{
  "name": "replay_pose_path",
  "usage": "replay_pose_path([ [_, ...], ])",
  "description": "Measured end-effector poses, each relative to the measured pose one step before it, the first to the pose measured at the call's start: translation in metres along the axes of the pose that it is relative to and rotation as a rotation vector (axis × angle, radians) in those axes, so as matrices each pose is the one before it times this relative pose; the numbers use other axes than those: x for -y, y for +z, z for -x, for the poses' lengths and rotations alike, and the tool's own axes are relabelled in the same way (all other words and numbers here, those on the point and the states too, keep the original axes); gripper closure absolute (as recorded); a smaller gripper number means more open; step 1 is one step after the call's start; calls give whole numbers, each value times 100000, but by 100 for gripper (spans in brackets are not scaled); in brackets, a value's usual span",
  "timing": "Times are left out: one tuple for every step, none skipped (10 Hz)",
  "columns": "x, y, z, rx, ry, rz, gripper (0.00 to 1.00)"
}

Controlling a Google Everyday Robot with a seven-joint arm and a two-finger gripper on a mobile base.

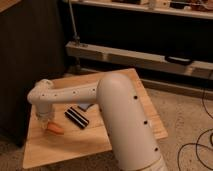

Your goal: Drag the pepper across the table

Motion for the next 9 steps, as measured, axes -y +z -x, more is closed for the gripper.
replay_pose_path([
  [71, -1388, 72, -1781, 842, -180, 34],
  [44, -1023, -23, -1352, 591, -61, 34],
  [232, -424, -90, -893, -184, -237, 34],
  [158, 74, -4, -362, -195, -318, 34],
  [189, 519, 164, -290, -290, -678, 34],
  [132, 621, 145, -416, -702, -447, 34],
  [74, 618, 191, 18, -567, -415, 34],
  [106, 389, 49, 3, -464, -173, 34],
  [95, 569, 94, 346, -647, -46, 34],
])
